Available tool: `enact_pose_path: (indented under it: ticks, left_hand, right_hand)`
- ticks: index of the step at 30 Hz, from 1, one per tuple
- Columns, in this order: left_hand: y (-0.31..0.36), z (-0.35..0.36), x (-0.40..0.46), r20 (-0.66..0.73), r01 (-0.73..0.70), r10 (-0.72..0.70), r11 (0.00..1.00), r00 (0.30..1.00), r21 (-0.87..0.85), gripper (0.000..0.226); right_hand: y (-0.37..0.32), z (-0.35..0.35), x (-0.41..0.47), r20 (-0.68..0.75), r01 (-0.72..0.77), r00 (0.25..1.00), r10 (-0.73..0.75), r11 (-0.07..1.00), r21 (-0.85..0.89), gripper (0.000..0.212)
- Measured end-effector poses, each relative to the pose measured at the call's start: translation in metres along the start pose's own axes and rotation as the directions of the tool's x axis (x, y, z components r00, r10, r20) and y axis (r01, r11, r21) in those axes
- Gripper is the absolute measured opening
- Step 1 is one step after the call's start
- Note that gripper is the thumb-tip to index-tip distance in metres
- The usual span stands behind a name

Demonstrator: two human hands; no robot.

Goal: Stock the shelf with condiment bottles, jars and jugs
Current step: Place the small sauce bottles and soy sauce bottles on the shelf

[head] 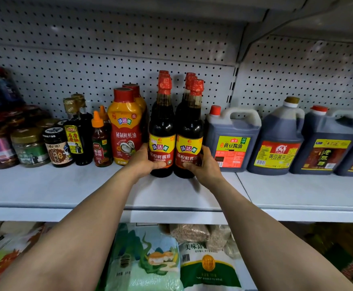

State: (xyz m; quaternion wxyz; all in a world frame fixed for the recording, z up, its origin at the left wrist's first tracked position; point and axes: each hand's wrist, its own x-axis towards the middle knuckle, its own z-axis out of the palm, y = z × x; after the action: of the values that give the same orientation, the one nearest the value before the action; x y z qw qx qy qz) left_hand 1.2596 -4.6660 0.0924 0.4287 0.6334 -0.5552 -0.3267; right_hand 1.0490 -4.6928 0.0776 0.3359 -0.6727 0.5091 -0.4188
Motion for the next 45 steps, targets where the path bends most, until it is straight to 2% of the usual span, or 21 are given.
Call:
enact_pose_path:
  ticks: [7, 15, 34, 41, 45]
  left_hand:
    - [-0.004, 0.0, 0.016, 0.007, -0.01, 0.01, 1.0, 1.0, -0.017, 0.08]
    - [-0.006, 0.0, 0.023, 0.006, -0.011, 0.011, 1.0, 1.0, -0.025, 0.083]
    - [-0.006, 0.001, 0.024, -0.004, 0.009, -0.009, 1.0, 1.0, 0.013, 0.08]
    - [0.0, 0.005, 0.016, -0.005, 0.061, -0.061, 0.998, 0.998, 0.031, 0.083]
    - [0.01, 0.007, 0.008, -0.084, 0.079, -0.072, 0.994, 0.994, 0.08, 0.077]
  right_hand:
    - [0.005, 0.004, 0.011, -0.032, 0.01, 0.999, -0.011, 1.0, -0.021, 0.073]
    - [0.006, 0.005, 0.019, -0.028, 0.003, 1.0, -0.006, 0.993, -0.119, 0.062]
    - [0.005, 0.007, 0.023, 0.005, -0.051, 0.999, 0.053, 0.988, -0.144, 0.06]
    - [-0.004, 0.007, 0.012, -0.029, -0.083, 0.997, 0.078, 0.966, -0.244, 0.054]
    - [-0.025, 0.002, 0.001, -0.062, -0.144, 0.99, 0.13, 0.933, -0.33, 0.054]
